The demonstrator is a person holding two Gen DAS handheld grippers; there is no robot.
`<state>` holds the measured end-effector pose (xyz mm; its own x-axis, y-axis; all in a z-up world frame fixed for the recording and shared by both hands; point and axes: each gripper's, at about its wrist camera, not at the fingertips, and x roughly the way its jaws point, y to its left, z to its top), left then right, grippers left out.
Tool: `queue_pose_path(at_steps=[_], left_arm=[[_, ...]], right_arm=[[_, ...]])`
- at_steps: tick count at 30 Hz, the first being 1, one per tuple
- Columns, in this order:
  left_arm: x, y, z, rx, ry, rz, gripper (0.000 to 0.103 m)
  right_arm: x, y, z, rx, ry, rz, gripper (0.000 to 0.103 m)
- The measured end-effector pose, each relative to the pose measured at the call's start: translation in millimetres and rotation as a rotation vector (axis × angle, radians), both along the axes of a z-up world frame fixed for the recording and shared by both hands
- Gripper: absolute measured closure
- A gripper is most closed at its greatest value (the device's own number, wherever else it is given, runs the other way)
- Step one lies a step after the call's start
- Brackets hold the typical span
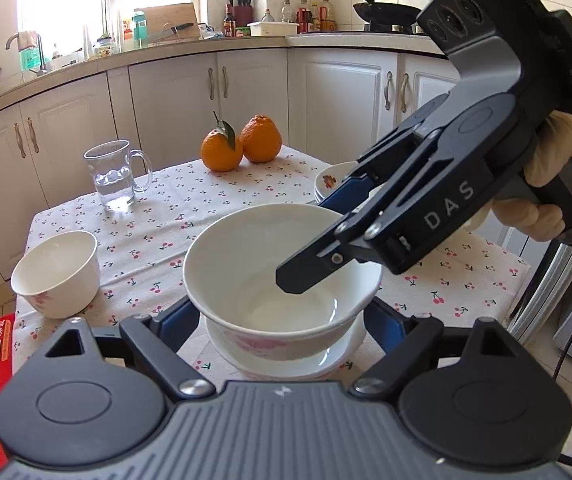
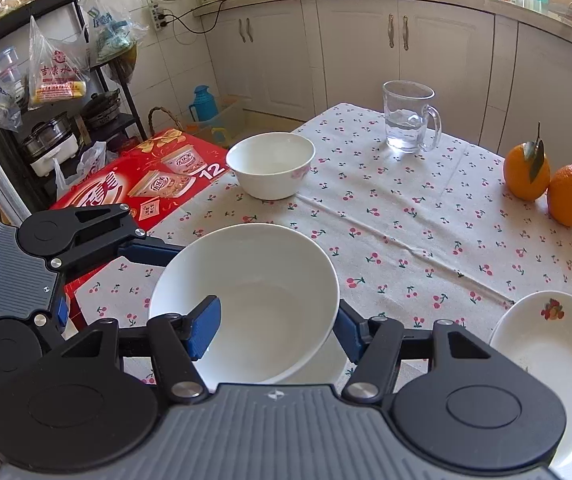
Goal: Organize plates and bowls
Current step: 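Carry the white bowl with the right gripper over the pink-flowered bowl and lower it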
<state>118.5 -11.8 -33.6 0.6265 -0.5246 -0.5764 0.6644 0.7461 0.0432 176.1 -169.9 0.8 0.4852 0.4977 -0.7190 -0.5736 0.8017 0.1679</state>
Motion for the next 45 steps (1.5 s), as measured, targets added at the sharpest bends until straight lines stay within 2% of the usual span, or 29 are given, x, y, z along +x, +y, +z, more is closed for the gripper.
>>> queue_pose_path(at_steps=[6, 19, 33, 36, 40, 42, 45], left_arm=[[5, -4, -8, -0.002, 0.038, -0.004, 0.014], [10, -4, -13, 0.025, 0.055, 0.003, 0.014], [13, -3, -17, 0.020, 0.072, -0.008, 0.012], [15, -2, -18, 0.014, 0.077, -0.013, 0.011], [14, -1, -19, 0.020, 0.073, -0.015, 0.008], [12, -1, -19, 0.021, 0.073, -0.016, 0.008], [8, 1, -17, 0.025, 0.069, -0.019, 0.008]], right_arm=[[0, -5, -10, -0.005, 0.016, -0.017, 0.036], [6, -1, -20, -0.012, 0.029, -0.011, 0.036], [3, 5, -25, -0.053, 0.008, 0.000, 0.035], [1, 6, -26, -0.057, -0.001, 0.006, 0.032], [0, 7, -27, -0.051, -0.012, 0.004, 0.016], [-2, 7, -26, -0.044, -0.021, 0.008, 0.015], [-7, 7, -24, -0.046, -0.036, 0.000, 0.005]])
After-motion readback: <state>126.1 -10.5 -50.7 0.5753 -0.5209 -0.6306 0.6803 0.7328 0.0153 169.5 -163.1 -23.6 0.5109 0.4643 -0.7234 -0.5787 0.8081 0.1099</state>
